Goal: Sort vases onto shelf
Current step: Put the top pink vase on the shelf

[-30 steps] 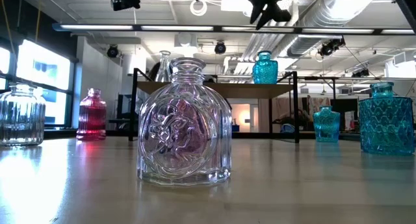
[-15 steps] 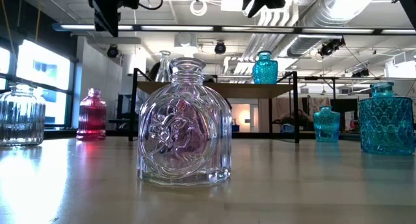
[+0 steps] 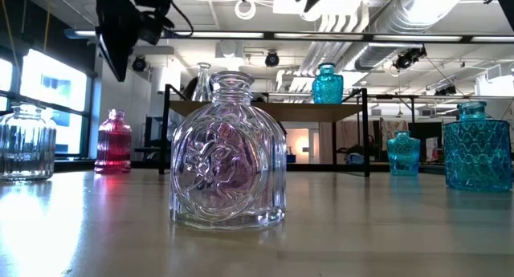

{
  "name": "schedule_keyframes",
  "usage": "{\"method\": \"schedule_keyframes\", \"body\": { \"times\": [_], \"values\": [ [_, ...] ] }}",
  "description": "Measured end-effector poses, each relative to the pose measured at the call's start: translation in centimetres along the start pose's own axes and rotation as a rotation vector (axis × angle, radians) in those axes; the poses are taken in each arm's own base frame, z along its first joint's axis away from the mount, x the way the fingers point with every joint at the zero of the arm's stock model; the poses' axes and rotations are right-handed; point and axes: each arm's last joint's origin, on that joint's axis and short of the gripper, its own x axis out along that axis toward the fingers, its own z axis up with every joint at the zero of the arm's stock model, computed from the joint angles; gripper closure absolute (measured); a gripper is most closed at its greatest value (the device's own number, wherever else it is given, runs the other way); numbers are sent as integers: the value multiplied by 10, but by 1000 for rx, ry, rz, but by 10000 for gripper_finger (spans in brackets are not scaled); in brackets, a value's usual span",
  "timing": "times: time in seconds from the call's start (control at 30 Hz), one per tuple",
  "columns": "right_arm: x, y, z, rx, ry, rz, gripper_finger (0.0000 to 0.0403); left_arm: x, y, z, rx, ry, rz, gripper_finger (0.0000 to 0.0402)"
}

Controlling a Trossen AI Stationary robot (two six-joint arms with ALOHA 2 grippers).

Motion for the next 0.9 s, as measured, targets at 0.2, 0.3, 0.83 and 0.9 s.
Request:
{"method": "schedule_keyframes", "body": {
  "times": [0.2,0.3,0.83,0.9],
  "values": [
    [0,8,-5,-11,3,6,295,11,12,-1,-90,8,79,339],
    [0,10,-6,-3,-8,-10,295,12,17,-2,-114,10,135,339],
    [0,12,-8,0,-10,-12,295,17,36,5,-159,11,162,339],
    [0,12,-8,0,-10,-12,295,18,37,6,-163,12,162,339]
  ]
}}
